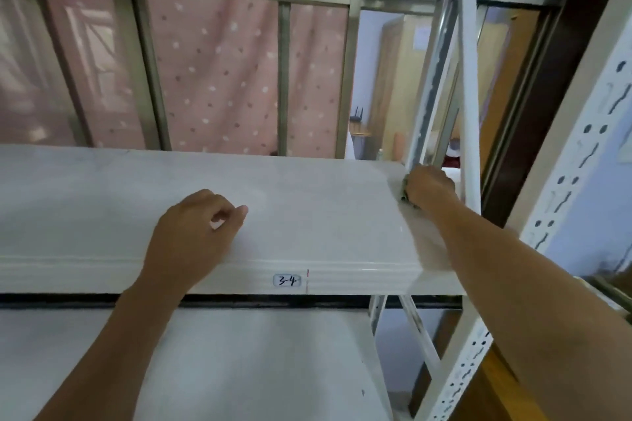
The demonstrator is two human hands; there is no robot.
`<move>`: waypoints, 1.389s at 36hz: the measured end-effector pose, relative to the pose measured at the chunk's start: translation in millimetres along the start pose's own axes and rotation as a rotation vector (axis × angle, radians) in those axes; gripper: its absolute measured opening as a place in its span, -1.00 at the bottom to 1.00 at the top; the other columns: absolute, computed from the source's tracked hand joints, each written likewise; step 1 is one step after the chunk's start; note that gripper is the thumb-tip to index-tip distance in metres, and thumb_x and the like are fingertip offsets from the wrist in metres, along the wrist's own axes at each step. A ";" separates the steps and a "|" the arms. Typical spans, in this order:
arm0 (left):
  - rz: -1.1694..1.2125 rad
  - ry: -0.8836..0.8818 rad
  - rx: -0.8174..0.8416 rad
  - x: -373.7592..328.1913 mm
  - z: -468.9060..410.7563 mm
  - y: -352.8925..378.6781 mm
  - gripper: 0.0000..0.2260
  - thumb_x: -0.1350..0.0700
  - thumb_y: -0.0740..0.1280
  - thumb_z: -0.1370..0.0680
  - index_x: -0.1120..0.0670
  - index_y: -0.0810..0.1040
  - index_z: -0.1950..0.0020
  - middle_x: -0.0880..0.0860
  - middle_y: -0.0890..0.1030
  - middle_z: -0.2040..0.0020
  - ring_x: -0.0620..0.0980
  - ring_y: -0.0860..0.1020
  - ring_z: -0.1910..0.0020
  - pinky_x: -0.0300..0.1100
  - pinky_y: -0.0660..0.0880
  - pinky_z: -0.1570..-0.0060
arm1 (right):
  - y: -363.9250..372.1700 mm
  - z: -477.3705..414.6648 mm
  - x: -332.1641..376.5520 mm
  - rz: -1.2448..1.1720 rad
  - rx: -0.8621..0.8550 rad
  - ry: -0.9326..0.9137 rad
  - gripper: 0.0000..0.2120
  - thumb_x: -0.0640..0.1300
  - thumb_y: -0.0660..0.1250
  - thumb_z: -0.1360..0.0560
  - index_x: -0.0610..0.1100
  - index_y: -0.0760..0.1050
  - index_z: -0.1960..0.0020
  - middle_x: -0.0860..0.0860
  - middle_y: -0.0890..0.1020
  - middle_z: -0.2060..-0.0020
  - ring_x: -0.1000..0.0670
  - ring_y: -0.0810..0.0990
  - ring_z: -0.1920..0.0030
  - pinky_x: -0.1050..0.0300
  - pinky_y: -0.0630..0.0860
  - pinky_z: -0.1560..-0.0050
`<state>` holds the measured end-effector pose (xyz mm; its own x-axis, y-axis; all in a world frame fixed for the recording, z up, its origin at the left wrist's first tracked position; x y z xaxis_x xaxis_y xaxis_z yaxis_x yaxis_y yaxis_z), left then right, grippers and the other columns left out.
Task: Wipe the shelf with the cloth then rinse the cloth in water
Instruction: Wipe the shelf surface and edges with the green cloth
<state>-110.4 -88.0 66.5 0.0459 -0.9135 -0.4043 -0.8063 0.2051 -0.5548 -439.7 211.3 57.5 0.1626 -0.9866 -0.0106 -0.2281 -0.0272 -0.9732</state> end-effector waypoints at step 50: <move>-0.197 -0.092 0.012 16.5 -2.4 11.7 -0.75 -0.03 0.48 -0.48 0.07 0.62 0.33 -0.03 0.58 0.33 0.02 0.55 0.31 -0.21 0.35 0.23 | -25.3 85.4 318.8 -0.187 -0.114 -1.137 -0.80 0.05 0.08 -0.67 -0.07 0.32 -0.01 -0.08 0.54 0.29 -0.13 0.51 0.31 0.05 0.35 0.29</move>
<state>-120.5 -101.5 55.2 0.2559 -0.9004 -0.3520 -0.7696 0.0306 -0.6378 -300.1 -88.8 59.2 0.9593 -0.2529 -0.1258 -0.1857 -0.2290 -0.9556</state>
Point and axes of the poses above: each hand's wrist, its own z-axis away from the middle knuckle, its own y-axis out of the palm, x = y × z, the point moved 10 cm from there along -z, towards the middle knuckle
